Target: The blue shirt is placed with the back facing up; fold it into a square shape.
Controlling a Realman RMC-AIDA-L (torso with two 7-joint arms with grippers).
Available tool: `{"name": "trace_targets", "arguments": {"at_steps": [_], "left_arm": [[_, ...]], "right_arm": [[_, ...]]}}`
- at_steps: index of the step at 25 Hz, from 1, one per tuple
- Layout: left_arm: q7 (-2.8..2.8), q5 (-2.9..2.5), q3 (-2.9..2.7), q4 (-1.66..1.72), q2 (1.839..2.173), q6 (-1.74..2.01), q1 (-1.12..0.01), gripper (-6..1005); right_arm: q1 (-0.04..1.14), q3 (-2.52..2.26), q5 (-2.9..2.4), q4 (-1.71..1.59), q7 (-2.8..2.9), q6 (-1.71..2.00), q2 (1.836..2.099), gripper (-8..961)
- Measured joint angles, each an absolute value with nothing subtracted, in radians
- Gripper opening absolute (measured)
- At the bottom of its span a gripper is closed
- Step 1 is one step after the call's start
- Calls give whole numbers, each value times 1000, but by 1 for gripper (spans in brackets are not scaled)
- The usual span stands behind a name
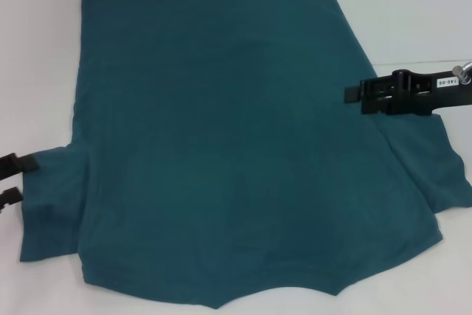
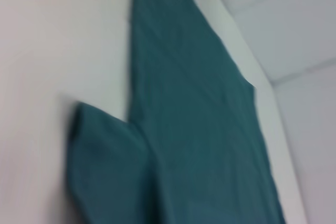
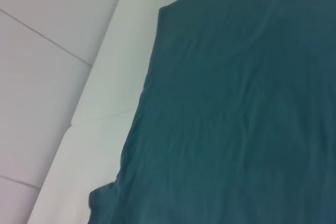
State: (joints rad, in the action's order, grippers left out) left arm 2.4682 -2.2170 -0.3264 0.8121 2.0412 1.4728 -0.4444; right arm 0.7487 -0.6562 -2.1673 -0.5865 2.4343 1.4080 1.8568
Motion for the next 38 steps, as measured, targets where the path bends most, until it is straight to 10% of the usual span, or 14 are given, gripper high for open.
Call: {"name": "trace_targets", "arguments": {"at_steps": [38], "left_arm": [[2346,-2230,-342,597,2039,1175,-479,817]], "right_arm": [[731,-660,-2169,-581,2436,1393,1862,608]]}}
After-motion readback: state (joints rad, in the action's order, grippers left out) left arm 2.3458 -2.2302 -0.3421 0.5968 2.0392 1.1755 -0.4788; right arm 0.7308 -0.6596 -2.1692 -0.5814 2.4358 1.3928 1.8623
